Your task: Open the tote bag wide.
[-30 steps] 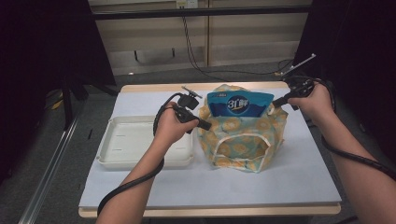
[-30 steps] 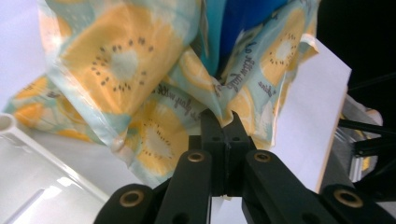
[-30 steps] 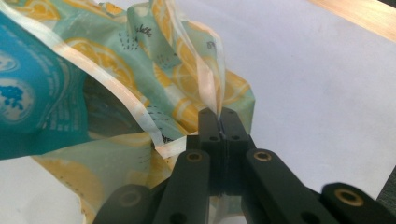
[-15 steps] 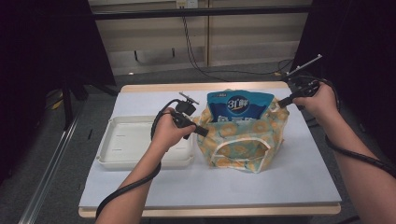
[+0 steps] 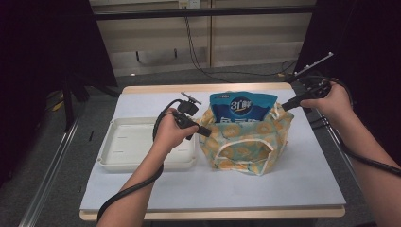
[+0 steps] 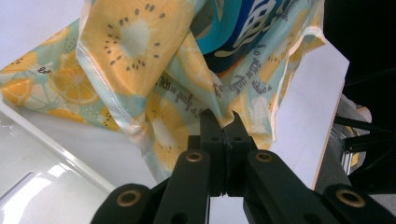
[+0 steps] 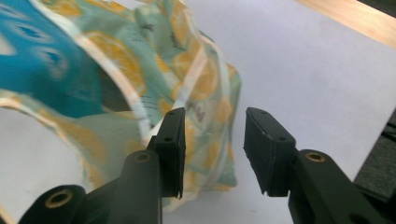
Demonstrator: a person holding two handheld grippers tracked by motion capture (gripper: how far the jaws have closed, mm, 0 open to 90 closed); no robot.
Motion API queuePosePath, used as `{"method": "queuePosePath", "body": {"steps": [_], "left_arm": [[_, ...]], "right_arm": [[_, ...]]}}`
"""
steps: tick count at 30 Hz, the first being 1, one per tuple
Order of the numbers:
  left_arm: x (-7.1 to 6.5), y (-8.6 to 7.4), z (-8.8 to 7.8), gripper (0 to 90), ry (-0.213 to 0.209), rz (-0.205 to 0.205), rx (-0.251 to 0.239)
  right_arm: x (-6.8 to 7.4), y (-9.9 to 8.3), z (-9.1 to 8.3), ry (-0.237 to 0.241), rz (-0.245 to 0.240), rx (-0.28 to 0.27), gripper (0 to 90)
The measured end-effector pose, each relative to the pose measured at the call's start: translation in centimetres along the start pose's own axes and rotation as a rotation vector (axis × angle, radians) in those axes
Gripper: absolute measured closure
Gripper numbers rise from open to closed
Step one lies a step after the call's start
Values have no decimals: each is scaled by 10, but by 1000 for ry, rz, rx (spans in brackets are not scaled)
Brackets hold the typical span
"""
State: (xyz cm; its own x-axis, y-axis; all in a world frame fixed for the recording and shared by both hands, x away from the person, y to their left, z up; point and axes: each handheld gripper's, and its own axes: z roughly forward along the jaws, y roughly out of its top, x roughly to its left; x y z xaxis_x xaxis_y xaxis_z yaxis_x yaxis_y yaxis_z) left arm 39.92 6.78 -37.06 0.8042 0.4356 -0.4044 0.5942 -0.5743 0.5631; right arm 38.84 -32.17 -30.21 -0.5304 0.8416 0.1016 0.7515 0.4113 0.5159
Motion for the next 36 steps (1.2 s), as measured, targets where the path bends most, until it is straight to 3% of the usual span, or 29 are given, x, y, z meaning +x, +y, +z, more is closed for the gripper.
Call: {"method": "queuePosePath", "body": {"steps": [4, 8, 14, 17, 21, 27, 30, 33, 36], "left_arm": [[-1, 1, -1, 898, 10, 2, 1], [-1, 2, -1, 896, 8, 9, 4], [-1, 1, 0, 892, 9, 0, 1], [1, 1, 0, 892, 9, -1, 4], [2, 0, 1, 893, -1, -6, -5], [3, -1, 3, 893, -6, -22, -16], [4, -1, 2, 893, -2, -18, -9], [4, 0, 2, 894, -1, -13, -10], [5, -1, 4, 896, -4, -9, -11]], "right_arm": [[10, 1, -4, 21, -23, 6, 572], [17, 1, -4, 65, -35, -3, 648], [24, 3, 3, 80, -77, 27, 630], [26, 4, 8, 109, -97, 26, 621], [28, 4, 18, 89, -139, 44, 557], [27, 3, 39, 78, -191, 59, 562], [26, 4, 45, 40, -207, 71, 672], [23, 6, 47, 43, -170, 68, 806], [19, 8, 47, 55, -122, 66, 861]]}}
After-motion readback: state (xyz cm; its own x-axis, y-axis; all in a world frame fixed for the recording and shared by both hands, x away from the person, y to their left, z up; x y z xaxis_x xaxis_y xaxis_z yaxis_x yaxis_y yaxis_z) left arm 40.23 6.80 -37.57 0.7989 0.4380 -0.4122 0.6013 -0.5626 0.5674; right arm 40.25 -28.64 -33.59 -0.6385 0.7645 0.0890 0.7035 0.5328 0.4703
